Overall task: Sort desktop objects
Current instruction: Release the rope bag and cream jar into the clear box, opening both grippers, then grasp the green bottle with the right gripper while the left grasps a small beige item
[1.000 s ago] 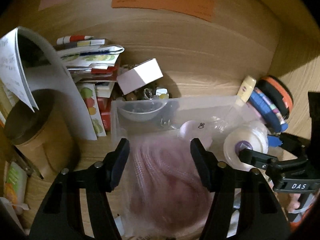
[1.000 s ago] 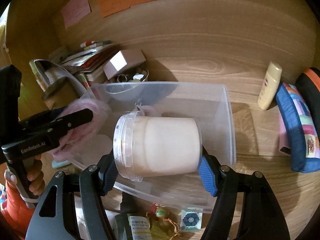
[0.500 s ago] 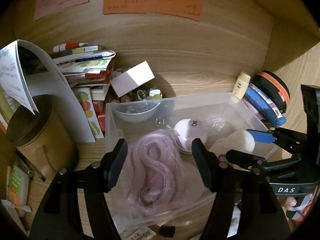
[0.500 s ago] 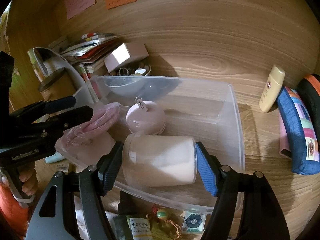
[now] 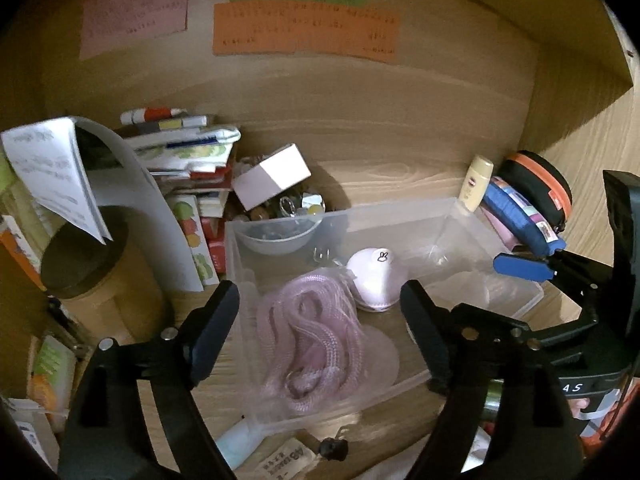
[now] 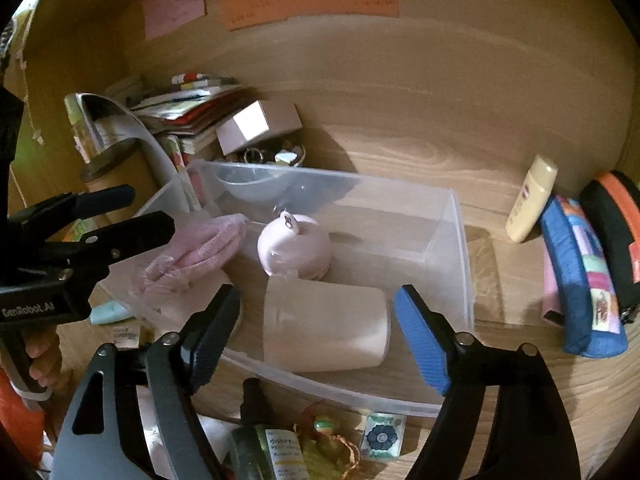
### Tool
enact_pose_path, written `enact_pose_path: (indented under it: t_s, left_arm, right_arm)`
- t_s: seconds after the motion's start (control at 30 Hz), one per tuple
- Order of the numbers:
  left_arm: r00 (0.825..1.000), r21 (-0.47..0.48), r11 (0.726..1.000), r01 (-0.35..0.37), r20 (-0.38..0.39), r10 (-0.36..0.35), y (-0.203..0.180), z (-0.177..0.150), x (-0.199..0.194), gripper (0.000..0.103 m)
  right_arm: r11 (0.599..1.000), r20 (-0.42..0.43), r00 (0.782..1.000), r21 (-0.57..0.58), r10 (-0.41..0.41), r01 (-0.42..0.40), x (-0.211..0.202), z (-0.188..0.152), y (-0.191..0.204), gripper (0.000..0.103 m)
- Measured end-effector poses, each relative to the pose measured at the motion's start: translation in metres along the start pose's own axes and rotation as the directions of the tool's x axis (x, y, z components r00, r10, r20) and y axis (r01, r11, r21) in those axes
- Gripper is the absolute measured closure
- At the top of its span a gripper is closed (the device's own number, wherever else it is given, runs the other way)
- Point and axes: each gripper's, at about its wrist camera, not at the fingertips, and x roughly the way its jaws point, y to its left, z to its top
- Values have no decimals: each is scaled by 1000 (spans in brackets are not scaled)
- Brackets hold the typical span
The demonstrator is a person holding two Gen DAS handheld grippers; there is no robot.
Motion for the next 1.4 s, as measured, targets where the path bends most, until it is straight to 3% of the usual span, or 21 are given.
enact_pose_path:
  t_s: [0.3,0.67,0.93,1.13,1.3,1.4]
  left_arm:
    - [998,-8,999,-43,54,43,4,0,-40,6]
    - [989,-39,992,-119,84,122,25,-24,-91,6]
    - [980,-58,979,-195,26,197,45,-68,-114,5]
    - [976,-65,974,-215,-33,213,50,-106,-122,5]
    - [977,-79,975,-206,-65,201,46,-134,-122,5]
    - [980,-69,980,-188,-82,183,39,-151,-121,14]
  right_arm:
    - [1000,42,999,5,-1,1,-26,2,4,20]
    - [999,109,994,20,-30,28,-78,-14,-4,16]
    - [995,134,986,47,-96,90,-108,-38,-19,13]
    - [989,110,985,86,-129,120,-116,-57,-31,13]
    - [991,57,995,108,-81,74,-107,-72,-29,13]
    - [995,48,997,84,-63,59,-102,-79,-18,13]
